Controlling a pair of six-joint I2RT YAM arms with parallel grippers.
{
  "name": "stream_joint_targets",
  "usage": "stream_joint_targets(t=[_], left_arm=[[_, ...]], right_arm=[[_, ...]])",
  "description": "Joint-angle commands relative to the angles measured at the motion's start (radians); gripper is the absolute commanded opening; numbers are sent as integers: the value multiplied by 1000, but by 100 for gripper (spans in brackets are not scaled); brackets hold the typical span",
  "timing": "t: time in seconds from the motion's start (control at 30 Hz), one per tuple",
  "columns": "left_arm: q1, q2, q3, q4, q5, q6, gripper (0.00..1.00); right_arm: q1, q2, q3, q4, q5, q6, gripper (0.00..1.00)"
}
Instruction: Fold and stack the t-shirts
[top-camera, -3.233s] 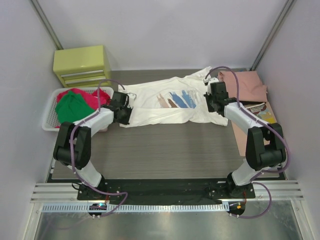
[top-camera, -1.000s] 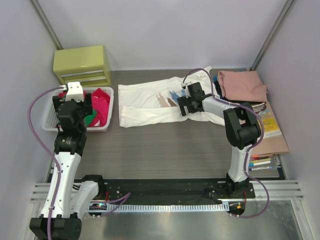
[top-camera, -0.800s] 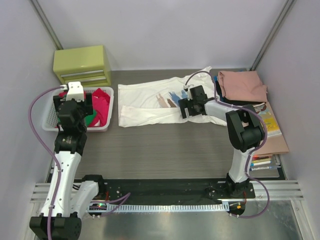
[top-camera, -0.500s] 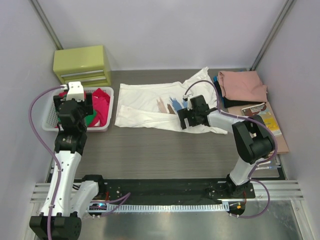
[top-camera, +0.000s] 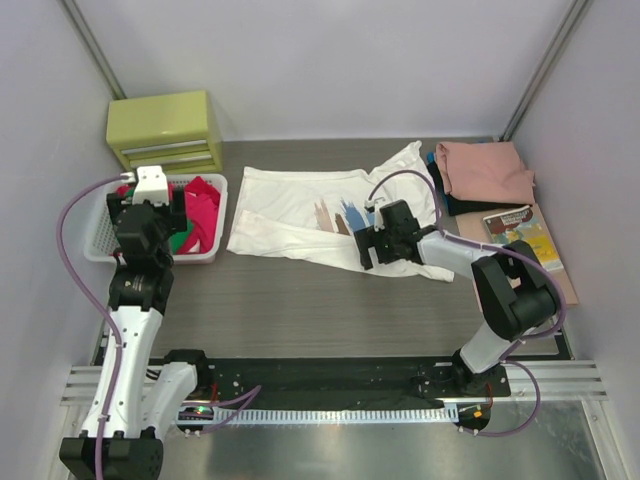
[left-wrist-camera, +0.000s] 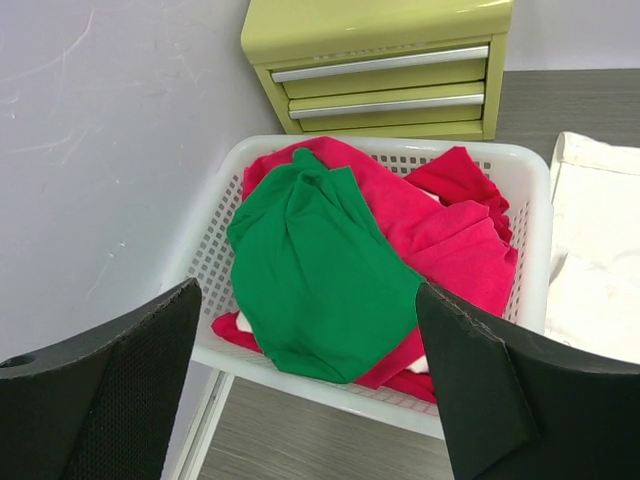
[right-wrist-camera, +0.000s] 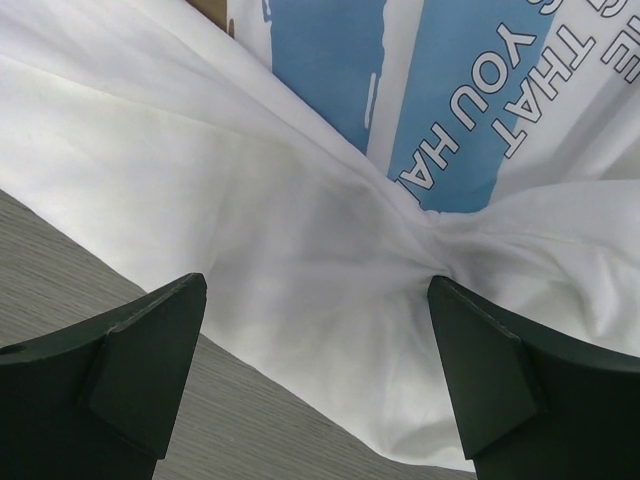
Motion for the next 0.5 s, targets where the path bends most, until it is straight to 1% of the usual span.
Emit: stream_joint_targets(t=[0.0, 0.03, 0.1, 0.2, 0.3, 0.33, 0.37, 0.4, 0.43, 0.47], left_arm=[[8, -21, -33, 32, 21, 10, 89], [8, -24, -40, 32, 28, 10, 89], [6, -25, -56, 33, 36, 14, 89], [6, -24, -78, 32, 51, 19, 89], [6, -19, -99, 33, 55, 11, 89], [6, -21, -104, 33, 56, 8, 89], [6, -27, -116, 35, 62, -1, 89], [6, -30, -122, 35, 64, -1, 89], [6, -33, -127, 38, 67, -1, 90], [8, -36, -132, 39, 70, -1, 89]], right_arm=[[36, -35, 6, -18, 95, -51, 100], [45, -44, 9, -13, 126, -103, 100], [70, -105, 8, 25, 197, -137, 100], [84, -176, 34, 62, 212, -172, 100], [102, -279, 54, 114, 272, -217, 100], [110, -343, 46, 146, 362, -231, 100], [118, -391, 26, 270, 407, -252, 100], [121, -435, -39, 344, 441, -296, 100], [121, -474, -78, 492, 468, -319, 100], [122, -538, -139, 549, 514, -343, 100]])
